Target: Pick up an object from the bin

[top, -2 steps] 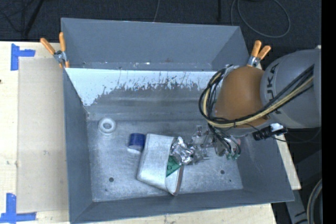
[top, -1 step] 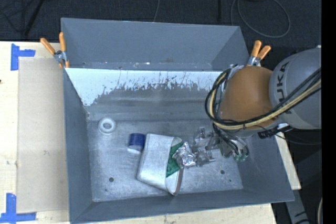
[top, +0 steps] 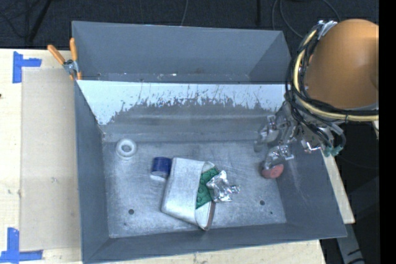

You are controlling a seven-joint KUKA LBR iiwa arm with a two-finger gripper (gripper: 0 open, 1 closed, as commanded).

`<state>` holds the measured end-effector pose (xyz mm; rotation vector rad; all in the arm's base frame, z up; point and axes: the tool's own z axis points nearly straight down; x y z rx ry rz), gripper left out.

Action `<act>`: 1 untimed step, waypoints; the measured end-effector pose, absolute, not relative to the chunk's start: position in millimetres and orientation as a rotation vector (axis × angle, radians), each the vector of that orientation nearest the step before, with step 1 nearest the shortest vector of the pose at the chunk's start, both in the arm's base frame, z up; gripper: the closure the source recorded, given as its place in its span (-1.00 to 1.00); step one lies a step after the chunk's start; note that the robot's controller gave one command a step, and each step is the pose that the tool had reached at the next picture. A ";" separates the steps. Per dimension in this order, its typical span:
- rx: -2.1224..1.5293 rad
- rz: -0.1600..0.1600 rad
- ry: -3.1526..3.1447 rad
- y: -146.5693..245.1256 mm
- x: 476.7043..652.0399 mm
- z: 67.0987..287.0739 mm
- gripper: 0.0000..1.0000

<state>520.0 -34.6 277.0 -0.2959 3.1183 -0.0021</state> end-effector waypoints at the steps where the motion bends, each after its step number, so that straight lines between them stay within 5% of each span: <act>1: -0.294 0.001 3.127 -34.7 518.7 272.4 -1.00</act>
Offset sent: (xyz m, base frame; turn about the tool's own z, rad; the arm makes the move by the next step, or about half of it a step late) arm 0.0000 0.0000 0.0000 0.0000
